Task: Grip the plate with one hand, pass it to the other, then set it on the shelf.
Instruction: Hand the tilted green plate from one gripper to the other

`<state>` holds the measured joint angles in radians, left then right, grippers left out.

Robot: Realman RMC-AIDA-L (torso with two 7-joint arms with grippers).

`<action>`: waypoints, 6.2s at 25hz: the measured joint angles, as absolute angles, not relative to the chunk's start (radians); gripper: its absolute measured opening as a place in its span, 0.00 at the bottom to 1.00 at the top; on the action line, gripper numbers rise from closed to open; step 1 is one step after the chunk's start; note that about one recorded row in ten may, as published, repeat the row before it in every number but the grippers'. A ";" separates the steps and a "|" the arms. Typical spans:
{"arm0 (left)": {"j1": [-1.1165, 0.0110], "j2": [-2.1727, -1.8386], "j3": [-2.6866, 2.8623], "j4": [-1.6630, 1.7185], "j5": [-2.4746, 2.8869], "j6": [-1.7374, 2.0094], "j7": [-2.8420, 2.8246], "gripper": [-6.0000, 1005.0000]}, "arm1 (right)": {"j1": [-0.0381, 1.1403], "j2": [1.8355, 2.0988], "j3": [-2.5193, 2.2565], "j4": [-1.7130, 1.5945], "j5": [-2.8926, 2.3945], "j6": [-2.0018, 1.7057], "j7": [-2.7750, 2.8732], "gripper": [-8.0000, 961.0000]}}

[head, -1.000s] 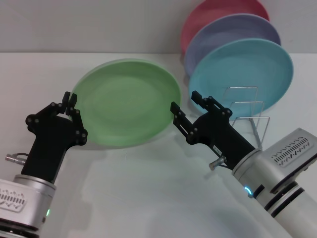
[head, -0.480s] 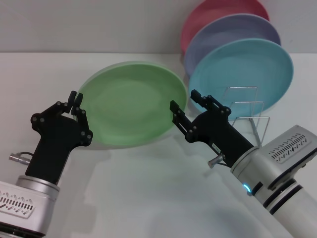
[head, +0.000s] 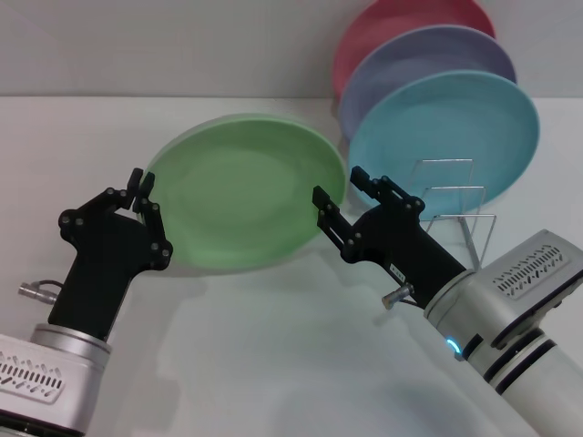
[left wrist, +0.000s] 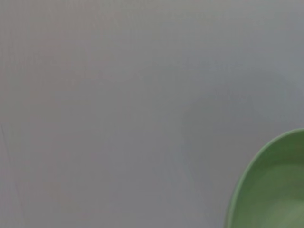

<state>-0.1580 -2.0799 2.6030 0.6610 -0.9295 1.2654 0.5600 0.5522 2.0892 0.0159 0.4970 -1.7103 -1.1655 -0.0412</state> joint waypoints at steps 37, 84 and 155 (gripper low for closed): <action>-0.133 -2.080 2.621 0.748 -1.021 1.219 0.744 0.09 | 0.555 2.089 0.025 0.494 -1.710 -1.161 -0.039 0.33; -0.127 -2.080 2.654 0.817 -1.080 1.209 0.893 0.10 | 0.605 2.088 0.026 0.462 -1.721 -1.105 -0.042 0.20; -0.136 -2.079 2.654 0.819 -1.072 1.207 0.918 0.12 | 0.601 2.089 0.041 0.450 -1.723 -1.107 -0.043 0.09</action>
<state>-0.1365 -2.0785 2.6537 0.8194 -1.0721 1.2071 0.9176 0.6013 2.0892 0.0414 0.4496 -1.7226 -1.1074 -0.0430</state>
